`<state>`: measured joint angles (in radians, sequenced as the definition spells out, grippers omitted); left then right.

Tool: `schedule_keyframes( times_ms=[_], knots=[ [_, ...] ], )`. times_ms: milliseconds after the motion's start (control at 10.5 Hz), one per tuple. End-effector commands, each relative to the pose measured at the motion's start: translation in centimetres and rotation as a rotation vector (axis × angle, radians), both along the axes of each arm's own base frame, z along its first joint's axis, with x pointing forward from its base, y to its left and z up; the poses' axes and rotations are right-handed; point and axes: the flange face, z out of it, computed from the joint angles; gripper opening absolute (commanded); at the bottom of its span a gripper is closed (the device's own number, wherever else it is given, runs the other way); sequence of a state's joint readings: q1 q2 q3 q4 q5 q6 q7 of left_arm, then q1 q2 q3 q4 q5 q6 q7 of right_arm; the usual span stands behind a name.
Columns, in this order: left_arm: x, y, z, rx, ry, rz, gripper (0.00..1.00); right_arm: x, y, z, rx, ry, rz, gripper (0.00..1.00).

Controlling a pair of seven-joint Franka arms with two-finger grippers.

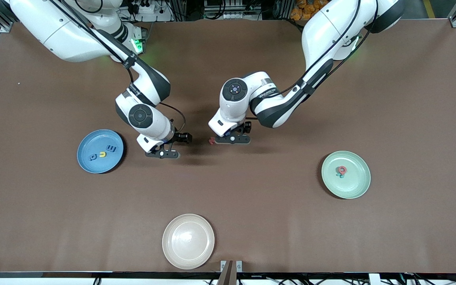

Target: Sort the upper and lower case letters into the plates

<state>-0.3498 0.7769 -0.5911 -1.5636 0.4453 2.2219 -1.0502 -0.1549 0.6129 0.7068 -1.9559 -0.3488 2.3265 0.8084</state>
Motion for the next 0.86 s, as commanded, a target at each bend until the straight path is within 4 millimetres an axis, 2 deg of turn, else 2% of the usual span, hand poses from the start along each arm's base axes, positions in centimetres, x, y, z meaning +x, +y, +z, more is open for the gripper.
schedule_keyframes(
  times_ms=[0,95,285,380,475,570,665,760],
  knots=[
    [0.2,0.0,0.4,0.003,0.011,0.016,0.82,-0.6,0.7,0.2,-0.002,-0.007,-0.023,0.89],
    [0.1,-0.1,0.4,0.002,0.012,0.016,0.82,-0.6,0.7,0.2,-0.001,-0.007,-0.022,0.89],
    [-0.1,-0.2,0.2,0.003,0.015,0.014,0.82,-1.7,2.8,0.4,0.005,-0.027,0.02,0.88],
    [-0.1,-0.3,0.2,0.002,0.015,0.014,0.82,-1.6,2.9,0.3,0.011,-0.034,0.023,0.87],
    [-0.2,-0.3,0.1,0.002,0.016,0.013,0.82,-1.4,2.1,0.2,-0.002,-0.034,0.065,0.83],
    [-0.1,-0.2,0.1,0.003,0.015,0.013,0.82,-1.0,1.1,0.2,-0.009,-0.034,0.121,0.82],
    [0.0,-0.1,0.2,0.002,0.014,0.013,0.82,-0.4,-1.0,0.5,-0.022,-0.025,0.17,0.82],
    [-0.1,-0.2,0.2,0.002,0.014,0.012,0.82,1.1,-4.0,1.0,-0.021,-0.026,0.221,0.82]
  ],
)
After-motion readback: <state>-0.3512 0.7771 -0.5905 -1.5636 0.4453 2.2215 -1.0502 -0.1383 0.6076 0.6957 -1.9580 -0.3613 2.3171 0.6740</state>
